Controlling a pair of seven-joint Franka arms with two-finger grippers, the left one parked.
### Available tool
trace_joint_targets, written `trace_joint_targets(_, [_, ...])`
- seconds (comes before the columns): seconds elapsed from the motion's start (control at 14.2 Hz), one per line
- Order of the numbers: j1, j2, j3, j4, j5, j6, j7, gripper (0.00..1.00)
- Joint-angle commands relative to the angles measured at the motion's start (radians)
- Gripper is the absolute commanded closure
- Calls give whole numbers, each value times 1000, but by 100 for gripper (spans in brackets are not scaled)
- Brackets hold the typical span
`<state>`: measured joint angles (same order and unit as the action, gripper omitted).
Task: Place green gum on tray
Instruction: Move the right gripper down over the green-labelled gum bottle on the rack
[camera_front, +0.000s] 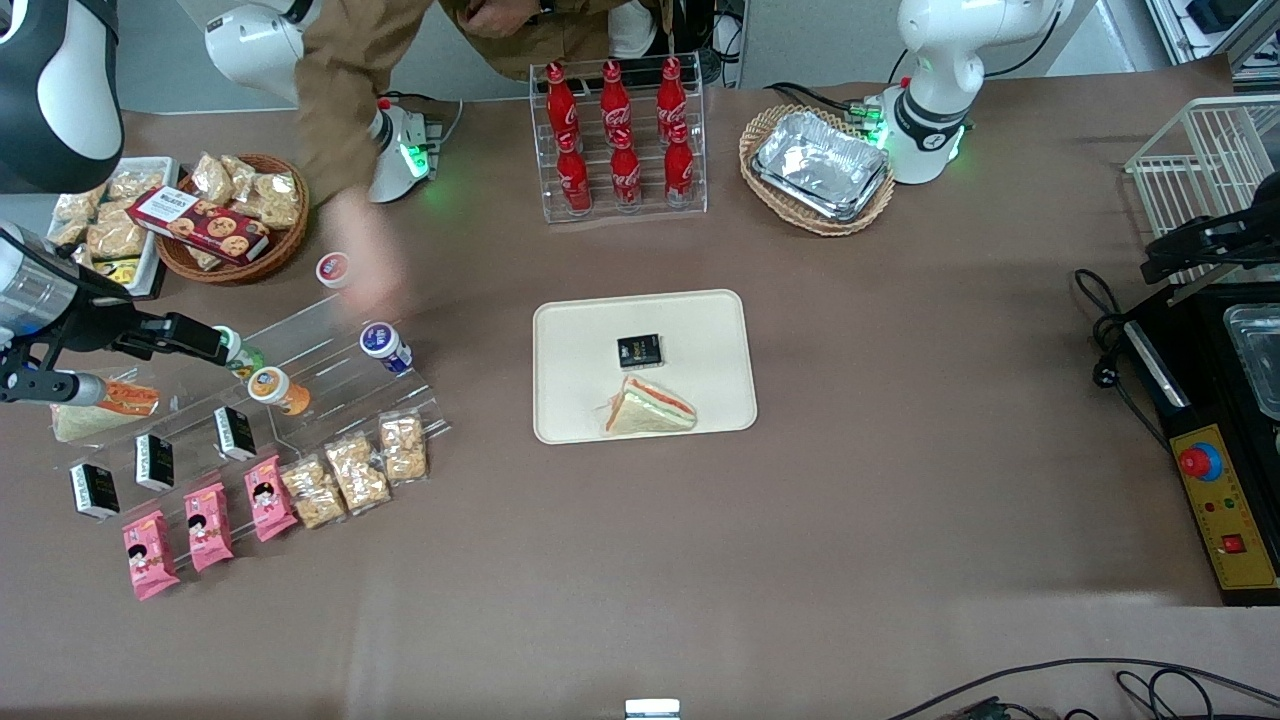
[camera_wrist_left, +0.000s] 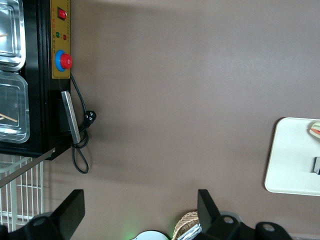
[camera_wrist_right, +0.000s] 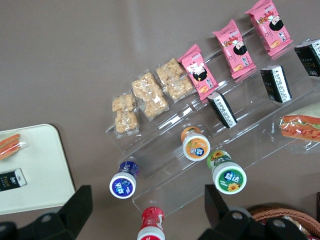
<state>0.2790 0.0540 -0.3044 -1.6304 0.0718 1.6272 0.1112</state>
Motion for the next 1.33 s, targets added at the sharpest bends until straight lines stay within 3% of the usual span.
trace_joint_targets(0.0, [-6, 15, -1, 35, -10, -26, -16, 0])
trace_joint_targets(0.28, [-6, 9, -25, 35, -1, -30, -27, 0])
trace_joint_targets(0.63, [-32, -58, -74, -34, -12, -150, -240, 0])
trace_joint_targets(0.84, [-34, -118, -88, -132, -98, -70, -365, 0])
trace_joint_targets(1.05, [-32, -153, -130, -234, -104, 14, -462, 0])
trace_joint_targets(1.26, [-34, -268, -133, -476, -141, 228, -469, 0])
